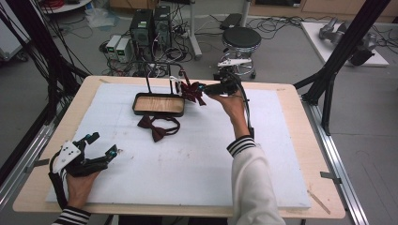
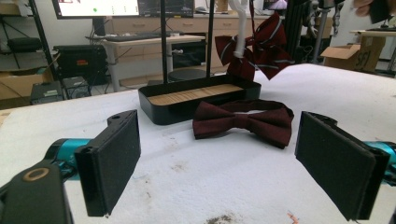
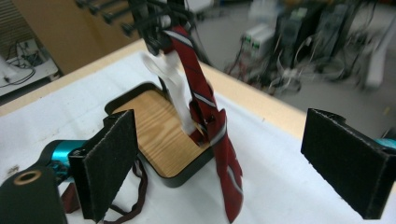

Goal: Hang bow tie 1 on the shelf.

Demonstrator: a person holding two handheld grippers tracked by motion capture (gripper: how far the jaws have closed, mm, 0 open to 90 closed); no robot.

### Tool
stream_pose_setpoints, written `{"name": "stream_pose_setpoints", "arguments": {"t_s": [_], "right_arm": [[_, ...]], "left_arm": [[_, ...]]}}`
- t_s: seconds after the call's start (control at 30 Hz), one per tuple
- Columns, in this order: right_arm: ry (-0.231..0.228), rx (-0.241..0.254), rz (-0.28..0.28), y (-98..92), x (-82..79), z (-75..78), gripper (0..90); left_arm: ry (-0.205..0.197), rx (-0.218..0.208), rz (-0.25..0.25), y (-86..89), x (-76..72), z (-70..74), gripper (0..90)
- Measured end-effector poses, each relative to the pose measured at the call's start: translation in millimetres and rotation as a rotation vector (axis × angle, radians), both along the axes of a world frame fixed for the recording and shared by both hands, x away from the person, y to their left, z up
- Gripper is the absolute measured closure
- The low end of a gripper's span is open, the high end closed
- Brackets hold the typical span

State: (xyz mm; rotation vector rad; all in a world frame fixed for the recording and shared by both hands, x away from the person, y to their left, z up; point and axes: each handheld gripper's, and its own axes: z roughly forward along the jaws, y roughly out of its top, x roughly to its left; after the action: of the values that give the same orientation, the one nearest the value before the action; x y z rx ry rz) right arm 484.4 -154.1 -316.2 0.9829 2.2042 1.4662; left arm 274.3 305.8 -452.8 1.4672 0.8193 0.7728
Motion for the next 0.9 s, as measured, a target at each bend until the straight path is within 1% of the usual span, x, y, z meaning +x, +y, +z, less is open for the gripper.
{"name": "stream_pose_setpoints", "arguments": {"t_s": [0.03, 0.1, 0.13, 0.17, 0.2, 0.23, 0.27, 0.33, 0.4, 0.43, 0.47, 0.53, 0.6, 0.67, 0.7, 0.8, 0.83, 0.9], "right_arm": [[-0.026, 0.005, -0.008, -3.6, -6.9, 0.4, 10.1], [-0.005, -0.026, 0.008, -11.7, -14.2, 2.4, 10.1], [-0.002, -0.029, 0.006, -15.9, -18.5, 4.3, 10.1], [-0.036, -0.014, 0.003, -20.1, -25.6, 5.8, 10.2], [-0.081, 0.000, -0.010, -23.8, -33.8, 6.7, 10.2], [-0.070, -0.017, -0.001, -27.0, -38.8, 9.5, 10.1], [-0.070, -0.020, 0.002, -30.0, -44.2, 11.1, 10.2], [-0.120, -0.004, -0.002, -36.1, -57.2, 12.2, 10.2], [-0.132, -0.001, 0.004, -41.1, -69.1, 12.4, 10.1], [-0.148, 0.001, 0.009, -45.1, -77.8, 11.8, 10.1], [-0.151, 0.004, 0.014, -48.2, -85.4, 10.9, 10.2], [-0.170, -0.003, 0.014, -54.9, -99.8, 8.3, 10.1], [-0.188, 0.020, 0.010, -62.4, -114.1, 3.4, 10.1], [-0.205, 0.019, 0.009, -68.8, -128.1, -2.1, 10.1], [-0.215, 0.028, 0.004, -72.1, -135.2, -5.5, 10.1], [-0.238, 0.041, -0.020, -81.8, -153.9, -16.4, 10.1], [-0.254, 0.046, -0.032, -84.9, -159.2, -20.9, 10.1], [-0.261, 0.055, -0.049, -89.8, -169.8, -30.1, 10.1]], "left_arm": [[0.000, 0.001, -0.001, 0.2, 0.0, 0.0, 14.7], [0.001, 0.001, -0.001, 0.1, 0.0, 0.0, 14.6], [-0.002, 0.003, -0.002, 0.2, 0.0, 0.1, 14.7], [0.000, 0.002, -0.001, 0.2, 0.0, 0.0, 14.6], [0.000, 0.000, 0.000, 0.0, 0.0, 0.0, 14.6], [-0.001, 0.001, 0.000, 0.1, 0.0, 0.0, 14.6], [0.000, 0.002, 0.000, 0.2, 0.0, 0.0, 14.6], [-0.001, 0.000, -0.001, 0.2, -0.2, 0.0, 14.6], [-0.002, 0.000, 0.000, 0.8, -0.1, 0.0, 14.6], [-0.003, -0.002, 0.000, 0.7, -0.2, 0.0, 14.6], [-0.004, -0.002, 0.000, 0.7, -0.3, -0.1, 14.6], [-0.005, -0.002, 0.000, 0.6, -0.3, -0.1, 14.6], [-0.006, -0.004, -0.001, 0.8, -0.4, -0.1, 14.6], [-0.007, -0.007, 0.000, 0.9, -0.5, -0.2, 14.6], [-0.007, -0.008, 0.000, 0.9, -0.5, -0.3, 14.6], [-0.008, -0.005, 0.000, 0.8, -0.6, -0.2, 14.6], [-0.009, -0.005, 0.001, 0.8, -0.8, -0.2, 14.6], [-0.010, -0.005, 0.001, 0.7, -0.8, -0.2, 14.6]]}}
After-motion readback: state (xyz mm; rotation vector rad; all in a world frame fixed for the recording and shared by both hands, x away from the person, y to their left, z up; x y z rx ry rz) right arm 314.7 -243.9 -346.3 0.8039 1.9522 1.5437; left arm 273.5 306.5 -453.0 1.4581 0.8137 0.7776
